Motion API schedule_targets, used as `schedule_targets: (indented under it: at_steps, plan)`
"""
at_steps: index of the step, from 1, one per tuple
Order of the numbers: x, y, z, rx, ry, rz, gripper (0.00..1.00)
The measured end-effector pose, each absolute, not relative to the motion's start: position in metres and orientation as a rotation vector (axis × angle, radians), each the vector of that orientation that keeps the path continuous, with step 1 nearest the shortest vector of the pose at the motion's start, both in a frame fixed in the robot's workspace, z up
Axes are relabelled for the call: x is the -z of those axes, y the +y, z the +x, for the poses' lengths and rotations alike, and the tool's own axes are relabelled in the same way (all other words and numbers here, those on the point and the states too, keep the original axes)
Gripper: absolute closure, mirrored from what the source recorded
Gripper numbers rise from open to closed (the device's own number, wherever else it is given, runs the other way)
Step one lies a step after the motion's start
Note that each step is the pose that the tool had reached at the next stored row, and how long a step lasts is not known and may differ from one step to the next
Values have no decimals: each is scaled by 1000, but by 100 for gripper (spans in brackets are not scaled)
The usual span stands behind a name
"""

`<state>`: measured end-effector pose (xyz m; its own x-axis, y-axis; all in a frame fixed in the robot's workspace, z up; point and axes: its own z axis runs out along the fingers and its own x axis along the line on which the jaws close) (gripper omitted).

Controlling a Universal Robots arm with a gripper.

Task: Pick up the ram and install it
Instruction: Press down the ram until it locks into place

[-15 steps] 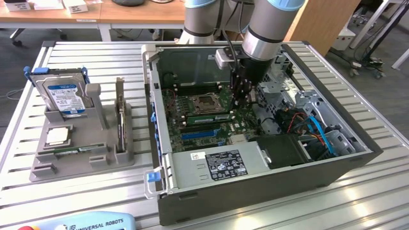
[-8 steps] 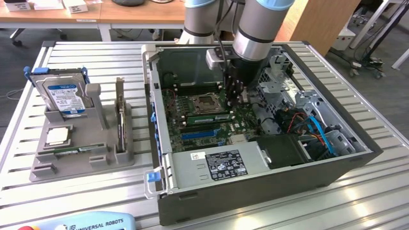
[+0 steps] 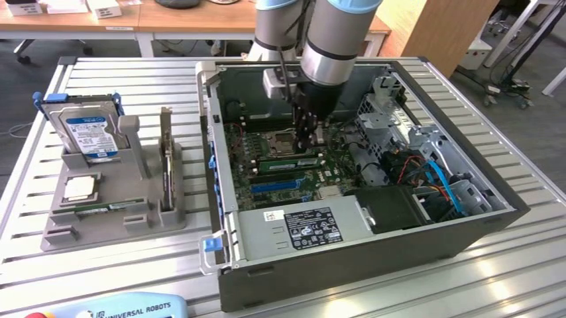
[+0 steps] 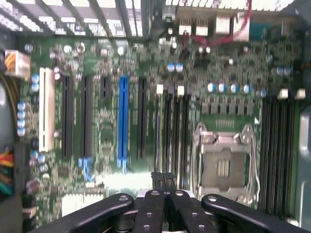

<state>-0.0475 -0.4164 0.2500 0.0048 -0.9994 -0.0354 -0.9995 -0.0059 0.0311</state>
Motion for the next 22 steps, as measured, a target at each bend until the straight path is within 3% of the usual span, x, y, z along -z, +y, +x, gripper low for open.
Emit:
schedule_targets:
  at_steps: [22]
  plan:
    - [-243, -416, -79, -72, 2213, -2223, 90]
